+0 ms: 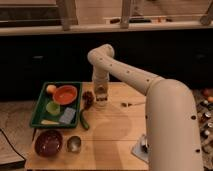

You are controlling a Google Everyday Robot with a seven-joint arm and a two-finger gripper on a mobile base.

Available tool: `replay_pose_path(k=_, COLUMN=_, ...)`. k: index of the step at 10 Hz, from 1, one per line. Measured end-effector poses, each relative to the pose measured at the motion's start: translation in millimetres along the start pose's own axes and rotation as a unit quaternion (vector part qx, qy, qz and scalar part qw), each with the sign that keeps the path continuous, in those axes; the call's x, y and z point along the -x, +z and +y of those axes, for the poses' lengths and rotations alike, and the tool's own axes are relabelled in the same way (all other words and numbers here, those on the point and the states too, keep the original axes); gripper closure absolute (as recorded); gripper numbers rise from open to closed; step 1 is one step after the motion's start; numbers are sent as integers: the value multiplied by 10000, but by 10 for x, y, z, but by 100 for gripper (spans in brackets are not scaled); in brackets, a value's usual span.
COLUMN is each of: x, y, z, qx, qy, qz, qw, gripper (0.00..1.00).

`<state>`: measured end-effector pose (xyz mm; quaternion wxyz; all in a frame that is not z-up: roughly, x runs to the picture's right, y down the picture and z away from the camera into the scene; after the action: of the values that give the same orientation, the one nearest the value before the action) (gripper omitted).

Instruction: Place eraser in paper cup

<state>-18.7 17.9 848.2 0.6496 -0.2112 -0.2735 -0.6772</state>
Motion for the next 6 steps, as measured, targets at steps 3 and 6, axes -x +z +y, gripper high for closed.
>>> replay_pose_path(k=3, x=-9, y=82, z=24, qx=-10, qy=29, qz=-96, qw=9999, gripper=20)
replay_pose_path(k=6, x=-18, y=128, z=68, qx=-57, qy=51, qz=-167, qw=9998, gripper=20)
